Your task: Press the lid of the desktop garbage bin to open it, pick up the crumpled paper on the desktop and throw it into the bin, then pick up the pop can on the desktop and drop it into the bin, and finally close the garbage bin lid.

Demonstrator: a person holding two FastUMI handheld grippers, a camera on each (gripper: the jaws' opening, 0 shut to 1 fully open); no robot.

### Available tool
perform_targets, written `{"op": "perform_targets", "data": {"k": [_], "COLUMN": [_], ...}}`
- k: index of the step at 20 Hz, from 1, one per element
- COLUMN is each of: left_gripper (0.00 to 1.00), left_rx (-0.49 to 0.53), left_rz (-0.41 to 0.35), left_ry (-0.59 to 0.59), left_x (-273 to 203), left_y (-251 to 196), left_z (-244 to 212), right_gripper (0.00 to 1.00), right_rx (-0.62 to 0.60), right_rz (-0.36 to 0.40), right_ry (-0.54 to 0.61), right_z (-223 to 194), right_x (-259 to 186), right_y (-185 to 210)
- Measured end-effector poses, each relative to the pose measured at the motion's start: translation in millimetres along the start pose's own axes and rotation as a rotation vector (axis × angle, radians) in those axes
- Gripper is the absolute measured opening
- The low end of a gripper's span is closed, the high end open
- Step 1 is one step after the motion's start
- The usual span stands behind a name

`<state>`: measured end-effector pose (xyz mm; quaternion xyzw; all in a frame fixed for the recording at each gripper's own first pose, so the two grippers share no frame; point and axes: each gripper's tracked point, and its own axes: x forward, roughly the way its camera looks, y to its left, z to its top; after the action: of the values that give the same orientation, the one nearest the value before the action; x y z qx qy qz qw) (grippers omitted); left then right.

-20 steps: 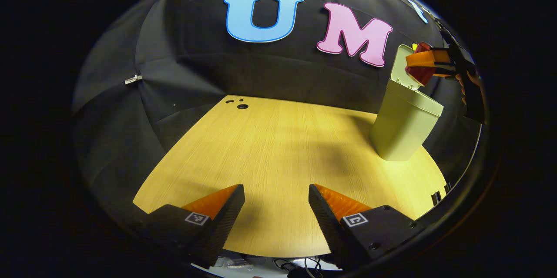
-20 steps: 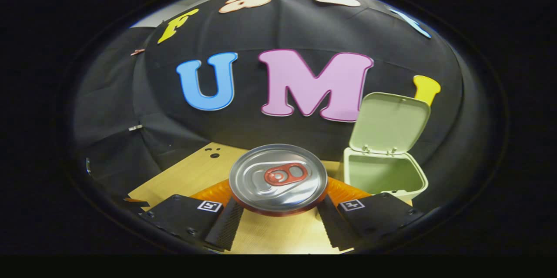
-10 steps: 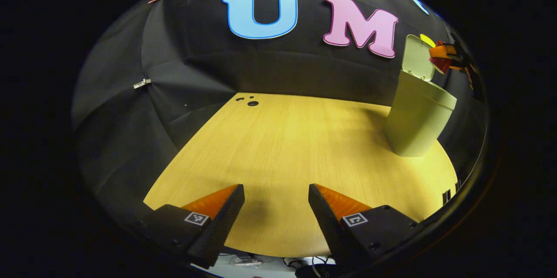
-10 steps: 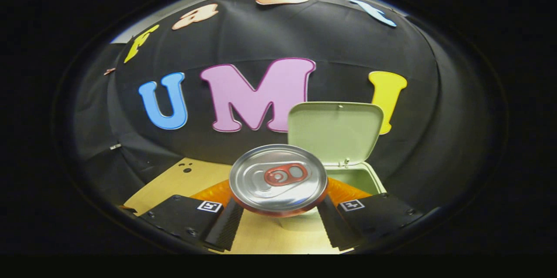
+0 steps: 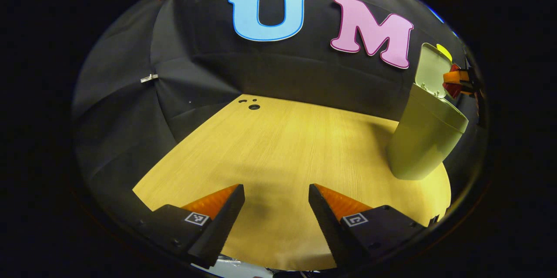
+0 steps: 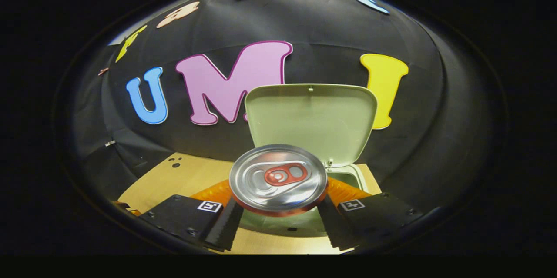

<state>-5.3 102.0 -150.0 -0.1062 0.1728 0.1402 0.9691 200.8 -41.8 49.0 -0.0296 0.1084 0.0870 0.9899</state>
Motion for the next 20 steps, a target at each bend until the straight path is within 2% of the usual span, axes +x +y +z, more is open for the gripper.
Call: {"op": "perform_targets", "data": {"k": [4, 6, 7, 11, 12, 13, 20], "left_gripper": [0.95, 0.95, 0.95, 0.95, 0.95, 0.95, 0.95], "left_rx": [0.036, 0.048, 0.051, 0.045, 0.039, 0.032, 0.038], "left_rz": [-0.017, -0.023, -0.023, -0.009, -0.007, -0.005, 0.012], "left_ry": [0.015, 0.015, 0.015, 0.030, 0.034, 0.036, 0.014], "left_x": [4.4, 3.1, 2.9, 1.8, 1.2, 0.6, -7.6], "left_y": [-17.3, -19.4, -18.9, -12.3, -10.3, -8.8, 2.5], "left_z": [-3.2, -2.2, -3.3, -8.5, -9.6, -11.0, -0.1], "right_gripper": [0.83, 0.80, 0.84, 0.88, 0.97, 1.00, 1.00], "right_rx": [-0.018, -0.024, -0.023, 0.003, 0.003, 0.001, 0.036], "right_rz": [-0.004, -0.019, -0.031, -0.050, -0.053, -0.057, -0.048], "right_ry": [0.009, 0.015, 0.018, 0.019, 0.017, 0.010, -0.078], "right_z": [-4.5, -7.9, -10.0, -13.1, -13.1, -10.5, 36.8], "right_x": [5.3, 6.8, 7.9, 8.0, 8.5, 7.4, -7.8], "right_y": [-3.6, -7.4, -10.2, -12.4, -12.5, -12.9, -2.6]}}
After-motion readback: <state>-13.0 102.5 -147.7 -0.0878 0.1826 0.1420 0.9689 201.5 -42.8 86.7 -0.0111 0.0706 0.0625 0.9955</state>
